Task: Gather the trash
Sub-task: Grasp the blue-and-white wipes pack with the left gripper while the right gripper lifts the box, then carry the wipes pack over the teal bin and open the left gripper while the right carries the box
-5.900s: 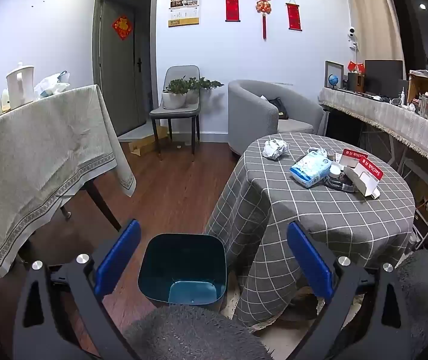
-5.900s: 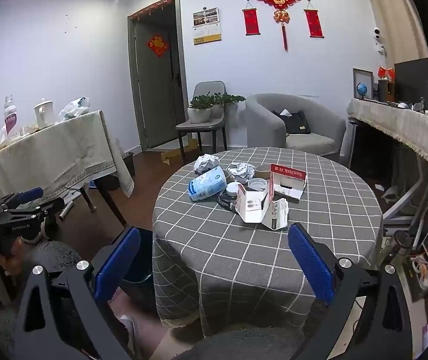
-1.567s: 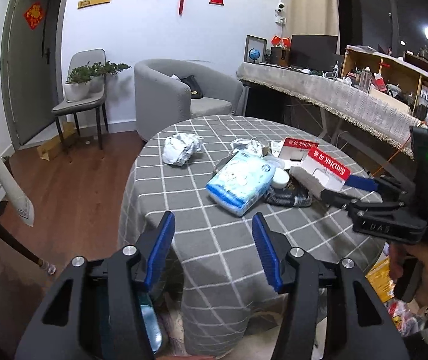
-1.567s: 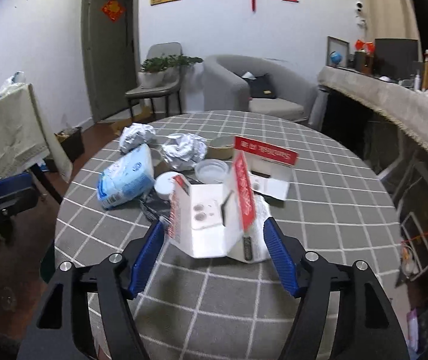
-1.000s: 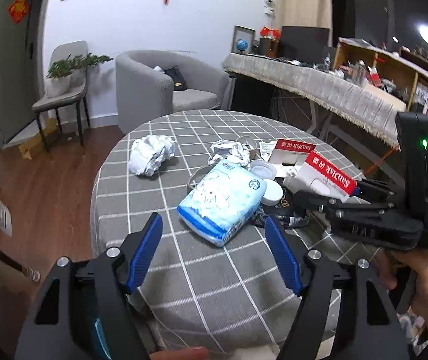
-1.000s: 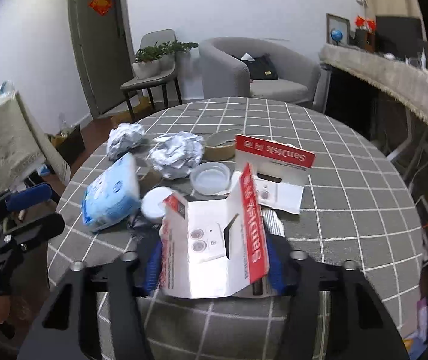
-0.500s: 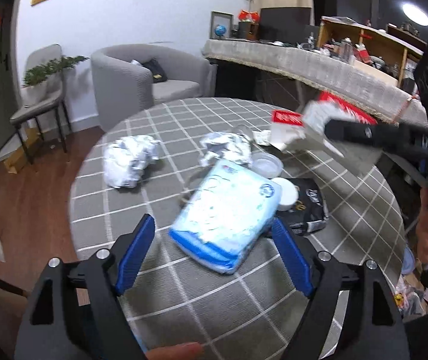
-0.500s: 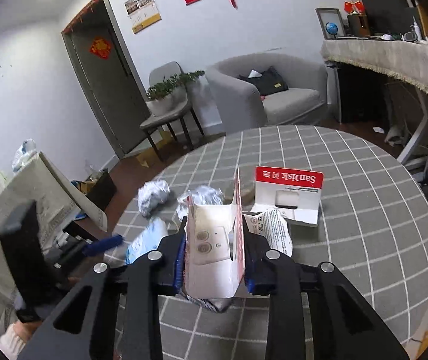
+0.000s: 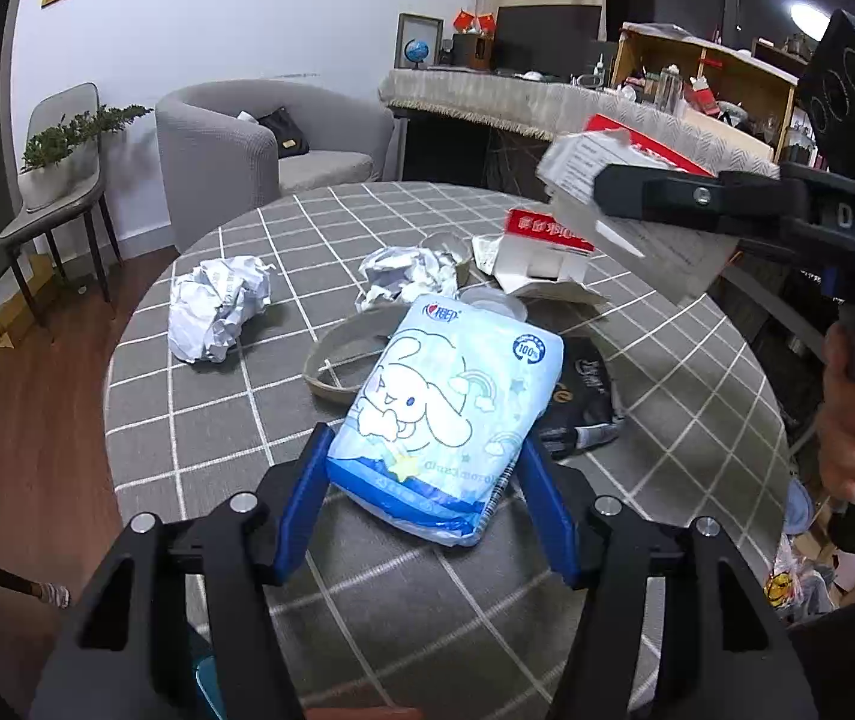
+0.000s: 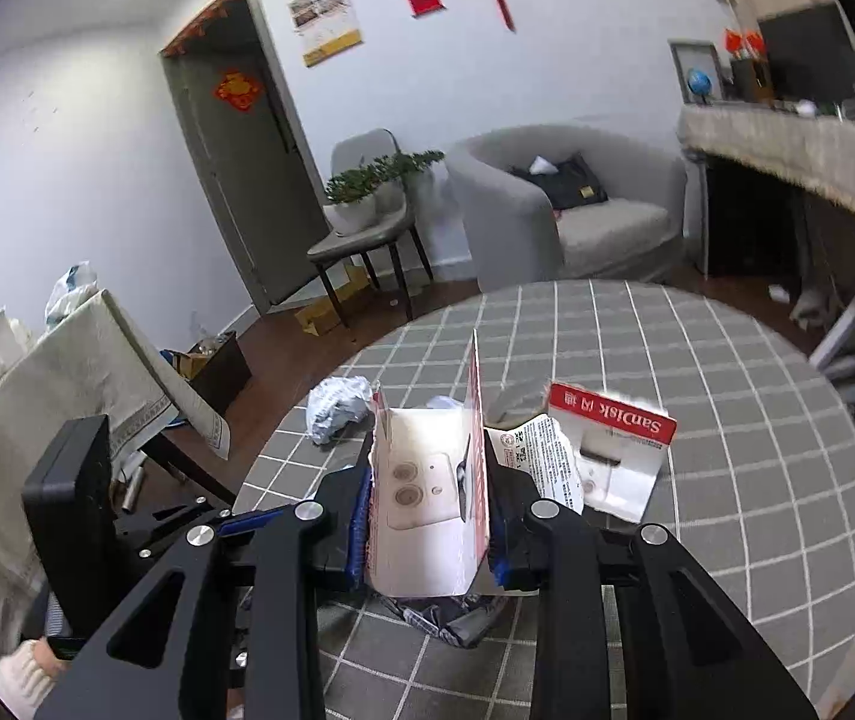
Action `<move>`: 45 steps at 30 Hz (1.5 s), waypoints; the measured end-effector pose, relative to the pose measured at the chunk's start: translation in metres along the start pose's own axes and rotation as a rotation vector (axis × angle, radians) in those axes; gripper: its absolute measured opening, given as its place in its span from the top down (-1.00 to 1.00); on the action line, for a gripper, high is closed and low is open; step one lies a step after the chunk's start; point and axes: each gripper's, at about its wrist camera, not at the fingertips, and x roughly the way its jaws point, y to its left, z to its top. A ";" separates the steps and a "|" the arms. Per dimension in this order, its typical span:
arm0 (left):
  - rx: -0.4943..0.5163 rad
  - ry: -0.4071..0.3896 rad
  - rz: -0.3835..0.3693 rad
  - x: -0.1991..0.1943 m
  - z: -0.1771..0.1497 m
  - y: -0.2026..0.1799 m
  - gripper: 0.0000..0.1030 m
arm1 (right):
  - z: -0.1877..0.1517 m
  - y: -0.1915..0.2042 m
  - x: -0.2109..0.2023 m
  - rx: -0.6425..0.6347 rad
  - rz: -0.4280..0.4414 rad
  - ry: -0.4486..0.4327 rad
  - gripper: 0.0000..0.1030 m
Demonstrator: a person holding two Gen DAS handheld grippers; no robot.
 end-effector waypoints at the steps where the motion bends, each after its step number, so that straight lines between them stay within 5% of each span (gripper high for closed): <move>1: -0.006 -0.009 0.006 -0.005 -0.001 -0.001 -0.24 | -0.001 0.001 -0.001 -0.006 0.000 -0.006 0.41; 13: -0.250 -0.084 0.246 -0.074 -0.022 0.055 -0.24 | -0.010 0.042 0.013 -0.014 0.097 -0.007 0.41; 22: -0.307 0.033 0.400 -0.088 -0.070 0.118 -0.24 | -0.020 0.122 0.038 -0.147 0.170 0.025 0.41; 34: -0.435 0.249 0.459 -0.080 -0.140 0.190 -0.25 | -0.043 0.199 0.084 -0.224 0.271 0.122 0.41; 45: -0.545 0.455 0.379 -0.061 -0.198 0.226 -0.26 | -0.073 0.246 0.127 -0.252 0.288 0.252 0.41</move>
